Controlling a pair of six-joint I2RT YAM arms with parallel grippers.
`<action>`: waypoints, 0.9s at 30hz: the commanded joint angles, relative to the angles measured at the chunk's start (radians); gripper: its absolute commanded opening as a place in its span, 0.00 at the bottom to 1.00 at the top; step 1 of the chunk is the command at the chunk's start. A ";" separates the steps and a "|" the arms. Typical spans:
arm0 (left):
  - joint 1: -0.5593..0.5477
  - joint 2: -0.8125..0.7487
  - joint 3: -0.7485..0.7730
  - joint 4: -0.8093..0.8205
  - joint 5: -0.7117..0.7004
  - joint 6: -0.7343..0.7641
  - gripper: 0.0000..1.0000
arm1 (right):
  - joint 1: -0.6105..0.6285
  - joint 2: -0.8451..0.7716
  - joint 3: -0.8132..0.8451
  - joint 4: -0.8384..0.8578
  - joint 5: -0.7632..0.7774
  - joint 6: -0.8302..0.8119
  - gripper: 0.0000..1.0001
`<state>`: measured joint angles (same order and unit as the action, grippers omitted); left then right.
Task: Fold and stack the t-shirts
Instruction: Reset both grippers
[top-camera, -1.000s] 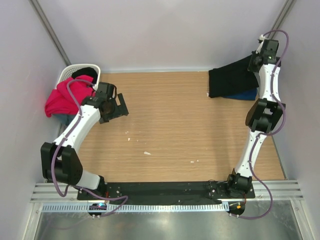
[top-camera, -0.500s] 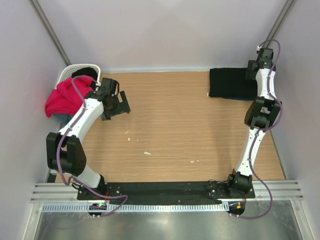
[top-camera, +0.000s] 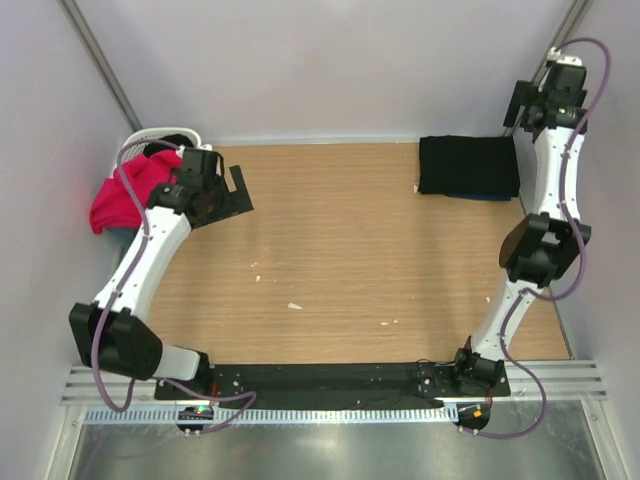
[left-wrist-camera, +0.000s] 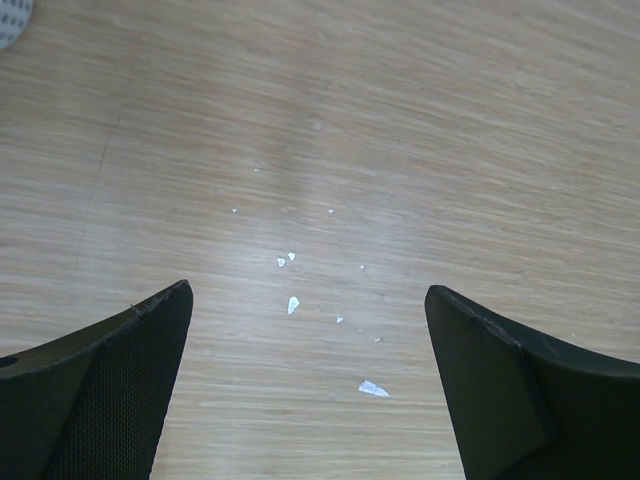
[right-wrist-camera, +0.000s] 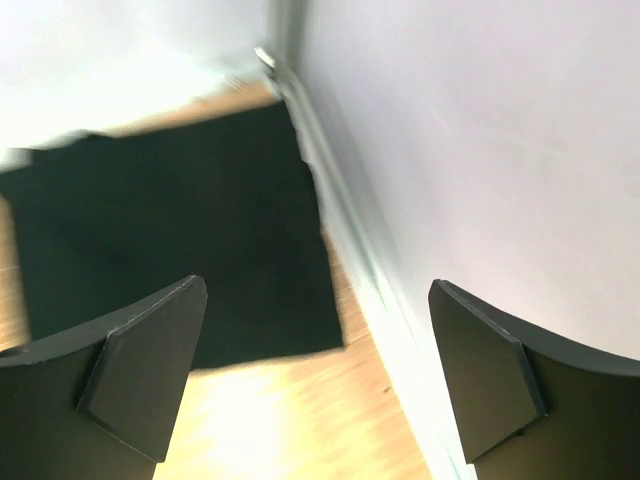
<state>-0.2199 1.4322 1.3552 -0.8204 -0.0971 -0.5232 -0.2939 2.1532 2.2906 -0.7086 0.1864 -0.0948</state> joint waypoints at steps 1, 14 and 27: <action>0.007 -0.120 0.015 0.049 -0.009 0.049 1.00 | 0.032 -0.249 -0.078 0.058 -0.148 0.091 1.00; 0.024 -0.449 -0.218 0.245 -0.056 0.014 1.00 | 0.038 -1.091 -1.149 0.354 -0.337 0.421 1.00; 0.025 -0.757 -0.620 0.291 -0.016 -0.114 1.00 | 0.038 -1.633 -1.836 0.388 -0.370 0.649 1.00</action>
<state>-0.2005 0.6819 0.7284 -0.5739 -0.1265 -0.6106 -0.2554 0.5449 0.4850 -0.3367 -0.2283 0.5053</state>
